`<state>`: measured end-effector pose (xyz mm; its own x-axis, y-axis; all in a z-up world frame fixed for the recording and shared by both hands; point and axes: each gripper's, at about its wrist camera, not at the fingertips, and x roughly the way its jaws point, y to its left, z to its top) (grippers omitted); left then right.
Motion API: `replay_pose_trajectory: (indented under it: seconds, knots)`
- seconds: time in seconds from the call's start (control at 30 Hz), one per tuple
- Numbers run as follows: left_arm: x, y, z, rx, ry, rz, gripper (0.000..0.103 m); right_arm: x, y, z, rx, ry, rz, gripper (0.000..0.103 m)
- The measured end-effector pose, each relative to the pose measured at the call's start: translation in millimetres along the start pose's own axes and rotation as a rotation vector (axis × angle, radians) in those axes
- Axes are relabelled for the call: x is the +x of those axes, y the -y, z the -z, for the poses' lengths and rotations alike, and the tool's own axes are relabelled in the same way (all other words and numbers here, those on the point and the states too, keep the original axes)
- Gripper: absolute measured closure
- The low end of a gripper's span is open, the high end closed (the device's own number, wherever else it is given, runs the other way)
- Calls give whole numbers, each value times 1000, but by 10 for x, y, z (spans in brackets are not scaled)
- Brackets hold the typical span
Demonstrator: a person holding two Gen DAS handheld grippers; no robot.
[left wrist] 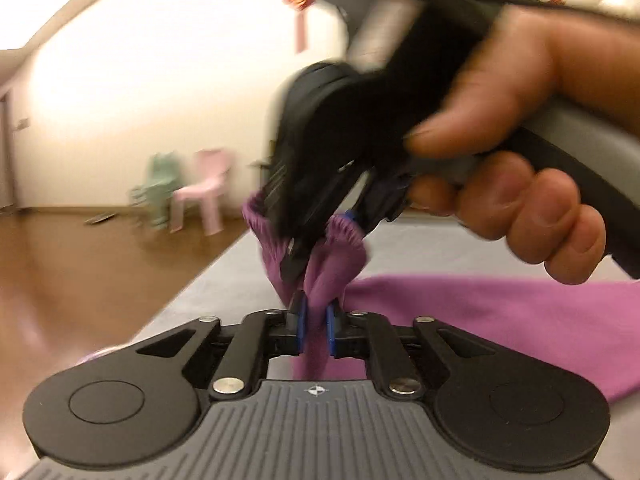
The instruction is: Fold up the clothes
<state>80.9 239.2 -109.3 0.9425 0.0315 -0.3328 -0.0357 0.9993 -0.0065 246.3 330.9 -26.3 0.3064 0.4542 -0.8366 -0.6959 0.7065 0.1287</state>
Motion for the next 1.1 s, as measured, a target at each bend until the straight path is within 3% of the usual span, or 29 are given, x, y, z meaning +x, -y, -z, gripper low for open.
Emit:
replay_pose_trajectory:
  seconds: [0.13, 0.2, 0.33, 0.47, 0.53, 0.57, 0.63, 0.67, 0.73, 0.77, 0.83, 0.93, 1.0, 1.1]
  knots:
    - [-154, 295, -2, 55, -30, 193, 95, -892, 842, 559, 253, 172, -40, 87]
    - [-148, 394, 11, 78, -59, 251, 94, -879, 1173, 975, 362, 155, -22, 87]
    - [47, 329, 50, 48, -137, 250, 94, -809, 1820, 1816, 577, 111, 18, 86]
    - [255, 252, 97, 20, -212, 226, 94, -725, 2069, 2197, 698, 165, -24, 79]
    - [348, 253, 127, 26, -239, 209, 94, -773, 2059, 2198, 702, 185, -9, 69]
    - [394, 253, 142, 29, -253, 200, 94, -797, 2052, 2195, 703, 193, 1, 53]
    - [486, 254, 173, 35, -280, 182, 94, -915, 2052, 2177, 677, 246, 97, 42]
    - [532, 254, 188, 39, -294, 173, 94, -973, 2054, 2167, 659, 276, 148, 42]
    - [579, 270, 208, 49, -313, 159, 94, -943, 2058, 2159, 590, 247, 298, 50]
    - [573, 271, 190, 49, -304, 158, 94, -923, 2060, 2156, 553, 229, 374, 59]
    - [517, 253, 152, 30, -273, 175, 94, -938, 2029, 2147, 504, 225, 470, 63]
    - [552, 263, 161, 18, -284, 188, 94, -1175, 1851, 2104, 473, 366, 434, 63]
    - [576, 270, 167, 10, -291, 196, 94, -1179, 1717, 1969, 386, 414, 375, 63]
    - [612, 280, 175, -2, -302, 209, 94, -894, 1711, 1772, 316, 335, 294, 73]
